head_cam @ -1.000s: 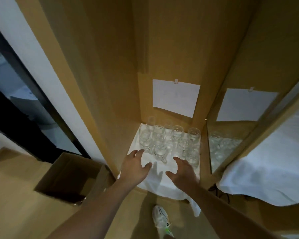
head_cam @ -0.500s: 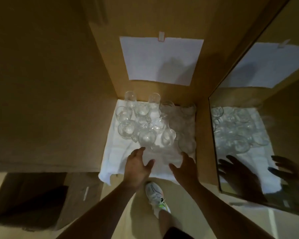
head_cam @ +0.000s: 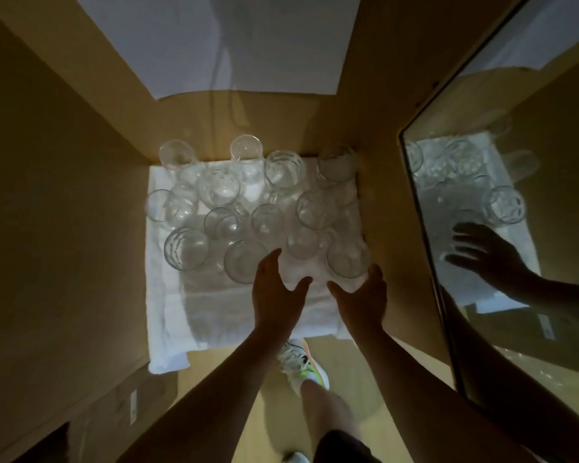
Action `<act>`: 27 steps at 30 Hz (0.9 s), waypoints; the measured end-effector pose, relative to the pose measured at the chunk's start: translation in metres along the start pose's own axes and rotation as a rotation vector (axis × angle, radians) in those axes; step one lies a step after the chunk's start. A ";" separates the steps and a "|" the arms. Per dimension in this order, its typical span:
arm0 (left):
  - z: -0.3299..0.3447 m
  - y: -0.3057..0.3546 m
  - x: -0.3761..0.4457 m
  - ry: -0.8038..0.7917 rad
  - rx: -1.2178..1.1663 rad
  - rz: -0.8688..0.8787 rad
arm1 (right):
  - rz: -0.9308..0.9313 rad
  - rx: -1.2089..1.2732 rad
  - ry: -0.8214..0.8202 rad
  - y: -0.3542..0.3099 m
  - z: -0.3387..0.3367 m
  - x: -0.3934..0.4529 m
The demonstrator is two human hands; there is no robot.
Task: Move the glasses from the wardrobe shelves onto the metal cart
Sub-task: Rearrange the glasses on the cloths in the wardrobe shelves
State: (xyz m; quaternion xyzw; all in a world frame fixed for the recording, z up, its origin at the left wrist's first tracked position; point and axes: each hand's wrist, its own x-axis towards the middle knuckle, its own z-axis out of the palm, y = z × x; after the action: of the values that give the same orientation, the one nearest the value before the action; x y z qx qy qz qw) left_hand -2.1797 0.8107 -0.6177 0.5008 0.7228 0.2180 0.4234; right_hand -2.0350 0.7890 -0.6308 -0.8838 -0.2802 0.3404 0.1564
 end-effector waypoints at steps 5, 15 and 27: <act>0.030 -0.006 0.020 0.004 -0.045 -0.032 | 0.001 0.029 0.057 0.008 0.018 0.020; 0.054 -0.005 0.044 0.111 -0.035 0.020 | -0.083 0.051 0.111 0.014 0.033 0.048; 0.032 -0.019 0.033 0.114 -0.040 0.041 | -0.046 0.147 0.139 0.016 0.030 0.029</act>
State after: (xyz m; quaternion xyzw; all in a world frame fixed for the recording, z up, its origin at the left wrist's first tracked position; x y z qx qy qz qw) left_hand -2.1679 0.8290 -0.6625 0.4936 0.7308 0.2695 0.3868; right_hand -2.0316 0.7958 -0.6744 -0.8847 -0.2631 0.2944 0.2477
